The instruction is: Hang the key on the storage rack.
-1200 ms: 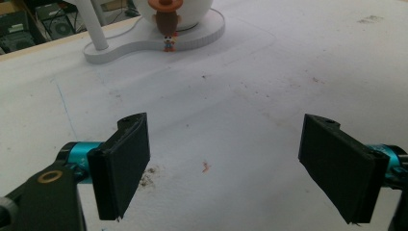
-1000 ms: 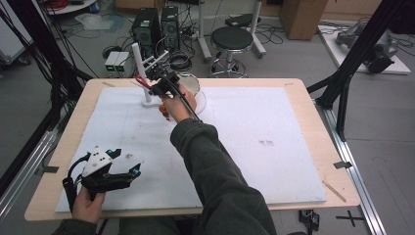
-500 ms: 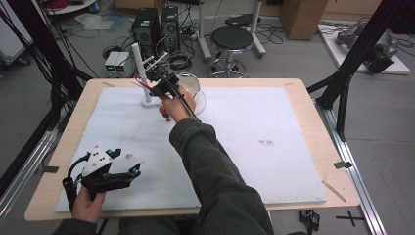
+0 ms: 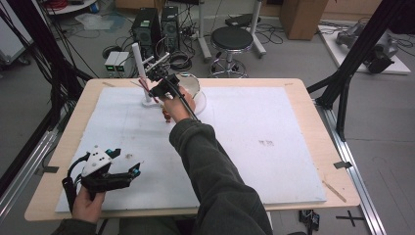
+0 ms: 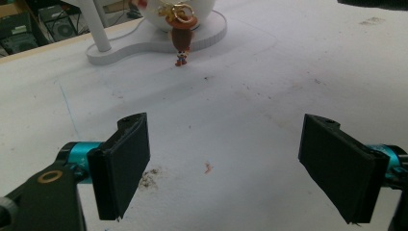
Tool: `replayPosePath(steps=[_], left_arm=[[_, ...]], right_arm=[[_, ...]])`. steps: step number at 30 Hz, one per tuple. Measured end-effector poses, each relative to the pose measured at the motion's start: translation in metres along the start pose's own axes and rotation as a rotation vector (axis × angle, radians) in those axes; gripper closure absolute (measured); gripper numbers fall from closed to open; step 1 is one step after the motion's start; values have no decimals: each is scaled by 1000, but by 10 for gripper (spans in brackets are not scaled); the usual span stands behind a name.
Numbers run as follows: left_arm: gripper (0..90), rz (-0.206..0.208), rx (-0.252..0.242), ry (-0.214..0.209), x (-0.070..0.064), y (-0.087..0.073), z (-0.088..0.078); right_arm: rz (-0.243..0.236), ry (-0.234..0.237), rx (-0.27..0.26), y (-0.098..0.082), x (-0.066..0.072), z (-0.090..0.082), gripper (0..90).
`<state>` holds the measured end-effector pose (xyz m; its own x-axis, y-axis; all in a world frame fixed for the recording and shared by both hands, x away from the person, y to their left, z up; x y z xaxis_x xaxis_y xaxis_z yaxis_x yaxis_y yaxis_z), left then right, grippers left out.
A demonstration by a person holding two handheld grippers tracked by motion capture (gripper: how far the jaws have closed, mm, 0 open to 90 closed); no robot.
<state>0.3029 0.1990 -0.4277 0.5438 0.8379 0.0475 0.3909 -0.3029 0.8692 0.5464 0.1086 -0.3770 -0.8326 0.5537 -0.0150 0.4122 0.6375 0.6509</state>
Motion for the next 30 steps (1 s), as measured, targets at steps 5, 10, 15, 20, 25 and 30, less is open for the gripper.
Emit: replayPosePath(steps=[5,10,15,20,25,30], left_arm=[[187,-2,0,1,0,0,0],[187,0,0,1,0,0,0],[187,5,2,0,-1,0,0],[187,7,5,0,-2,0,1],[187,8,5,1,-2,0,1],[187,8,3,3,-1,0,1]], right_arm=[[22,12,-16,-1,0,-8,784],[26,18,-40,-6,-5,-17,772],[48,57,-82,-11,-9,-34,729],[56,95,-126,-13,-9,-52,695],[62,114,-180,-22,-12,-67,675],[89,153,-182,-36,-18,-79,638]])
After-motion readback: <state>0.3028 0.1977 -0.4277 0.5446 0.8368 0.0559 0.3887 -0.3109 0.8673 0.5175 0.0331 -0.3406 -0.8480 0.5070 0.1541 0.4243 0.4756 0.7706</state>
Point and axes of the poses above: each handheld gripper's, and its own axes: z roughly forward along the jaws, y roughly out of its top, x roughly to its left, the point moved 8 cm from there along z, roughly forward along the jaws, and after that the axes turned 5 degrees about x, right-handed, at the moved point
